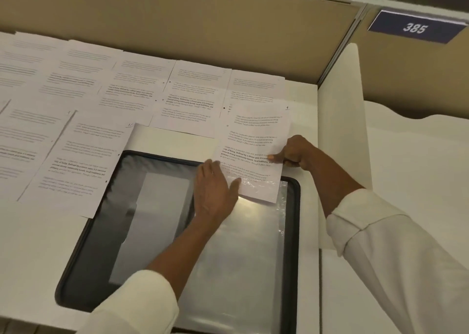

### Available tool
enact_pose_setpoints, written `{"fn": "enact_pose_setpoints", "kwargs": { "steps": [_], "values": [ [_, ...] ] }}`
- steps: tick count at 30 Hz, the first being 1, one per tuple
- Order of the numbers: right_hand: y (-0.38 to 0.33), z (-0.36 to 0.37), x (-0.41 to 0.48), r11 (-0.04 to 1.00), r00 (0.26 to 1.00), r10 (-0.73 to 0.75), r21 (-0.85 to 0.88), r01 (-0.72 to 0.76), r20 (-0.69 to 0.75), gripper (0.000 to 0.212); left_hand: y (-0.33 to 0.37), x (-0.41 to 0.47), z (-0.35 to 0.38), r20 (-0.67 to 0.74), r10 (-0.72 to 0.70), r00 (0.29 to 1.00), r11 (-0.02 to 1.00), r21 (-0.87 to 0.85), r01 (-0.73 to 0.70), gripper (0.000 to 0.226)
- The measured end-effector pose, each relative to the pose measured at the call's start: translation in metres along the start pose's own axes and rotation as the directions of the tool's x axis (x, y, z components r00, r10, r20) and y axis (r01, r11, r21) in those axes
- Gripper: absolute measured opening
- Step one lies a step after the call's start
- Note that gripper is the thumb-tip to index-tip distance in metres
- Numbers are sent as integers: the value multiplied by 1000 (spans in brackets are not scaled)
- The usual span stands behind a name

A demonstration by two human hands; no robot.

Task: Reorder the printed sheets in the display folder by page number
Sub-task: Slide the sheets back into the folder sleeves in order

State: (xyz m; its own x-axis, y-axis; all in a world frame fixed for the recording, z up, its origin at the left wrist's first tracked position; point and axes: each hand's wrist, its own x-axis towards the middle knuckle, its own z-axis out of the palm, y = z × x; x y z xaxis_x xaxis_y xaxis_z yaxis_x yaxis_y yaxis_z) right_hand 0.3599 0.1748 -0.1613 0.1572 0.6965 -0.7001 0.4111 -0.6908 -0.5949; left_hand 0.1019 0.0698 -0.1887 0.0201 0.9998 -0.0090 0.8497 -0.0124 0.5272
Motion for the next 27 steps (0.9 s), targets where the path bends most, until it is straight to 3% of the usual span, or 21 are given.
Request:
{"fn": "enact_pose_setpoints", "kwargs": {
  "steps": [5,8,11,16,19,24,27],
  "values": [
    [10,-4,-3,992,996,-83,94,79,39,45,-6,59,-23,75,-177,981,982,-49,181,57],
    [15,-4,-6,978,994,-105,177,107,-18,42,-3,93,-36,177,-283,943,954,-46,296,55],
    [17,1,-11,942,989,-122,303,143,-87,37,1,119,-44,304,-350,886,901,-148,407,55],
    [22,8,-10,914,984,-97,377,147,-147,39,-6,140,-44,408,-361,838,886,-129,445,30],
    [25,10,-12,917,979,-86,368,151,-186,25,-15,133,-47,404,-352,844,898,-107,426,31],
    [31,16,-20,920,988,-75,374,121,-135,33,-25,130,-51,472,-301,829,947,47,317,33],
    [34,19,-25,909,994,-76,404,101,-77,40,-21,134,-54,480,-283,830,934,-60,353,42]
  ]
}}
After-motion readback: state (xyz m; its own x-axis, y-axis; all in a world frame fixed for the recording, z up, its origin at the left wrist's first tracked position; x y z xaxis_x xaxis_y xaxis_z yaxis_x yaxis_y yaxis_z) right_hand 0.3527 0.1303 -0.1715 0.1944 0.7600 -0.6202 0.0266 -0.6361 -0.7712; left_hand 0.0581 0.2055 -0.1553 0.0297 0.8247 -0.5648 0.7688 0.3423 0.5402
